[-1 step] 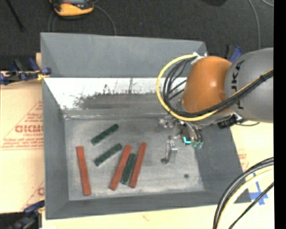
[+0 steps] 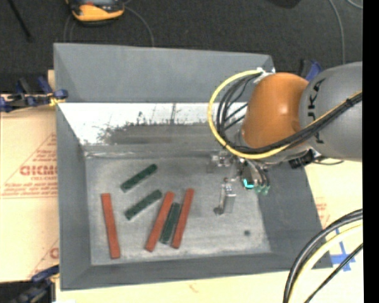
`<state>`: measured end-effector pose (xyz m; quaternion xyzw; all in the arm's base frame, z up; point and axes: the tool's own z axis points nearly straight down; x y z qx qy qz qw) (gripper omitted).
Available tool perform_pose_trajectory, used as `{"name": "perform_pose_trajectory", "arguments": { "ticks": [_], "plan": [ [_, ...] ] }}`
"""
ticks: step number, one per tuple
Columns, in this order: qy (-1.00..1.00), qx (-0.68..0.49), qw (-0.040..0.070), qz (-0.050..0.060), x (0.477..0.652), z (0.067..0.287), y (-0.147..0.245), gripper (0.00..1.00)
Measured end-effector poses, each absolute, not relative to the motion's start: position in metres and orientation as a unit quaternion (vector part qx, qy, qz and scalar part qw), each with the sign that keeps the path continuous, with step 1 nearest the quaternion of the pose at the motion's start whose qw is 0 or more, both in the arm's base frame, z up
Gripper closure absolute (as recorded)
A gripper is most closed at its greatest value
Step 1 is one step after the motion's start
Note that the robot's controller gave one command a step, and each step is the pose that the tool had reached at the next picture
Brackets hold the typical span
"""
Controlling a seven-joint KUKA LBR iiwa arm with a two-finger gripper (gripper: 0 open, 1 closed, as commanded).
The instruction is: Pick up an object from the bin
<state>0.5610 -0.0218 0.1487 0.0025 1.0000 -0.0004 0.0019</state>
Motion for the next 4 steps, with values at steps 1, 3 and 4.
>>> {"name": "perform_pose_trajectory", "arguments": {
  "ticks": [1,3,4],
  "plan": [
    [0.999,-0.051,0.005,-0.002,0.567,0.129,-0.001,0.0],
    [0.965,-0.261,0.005,0.0,0.556,0.077,0.064,1.0],
    [0.965,-0.261,0.005,0.0,0.556,0.077,0.064,1.0]
  ]
}}
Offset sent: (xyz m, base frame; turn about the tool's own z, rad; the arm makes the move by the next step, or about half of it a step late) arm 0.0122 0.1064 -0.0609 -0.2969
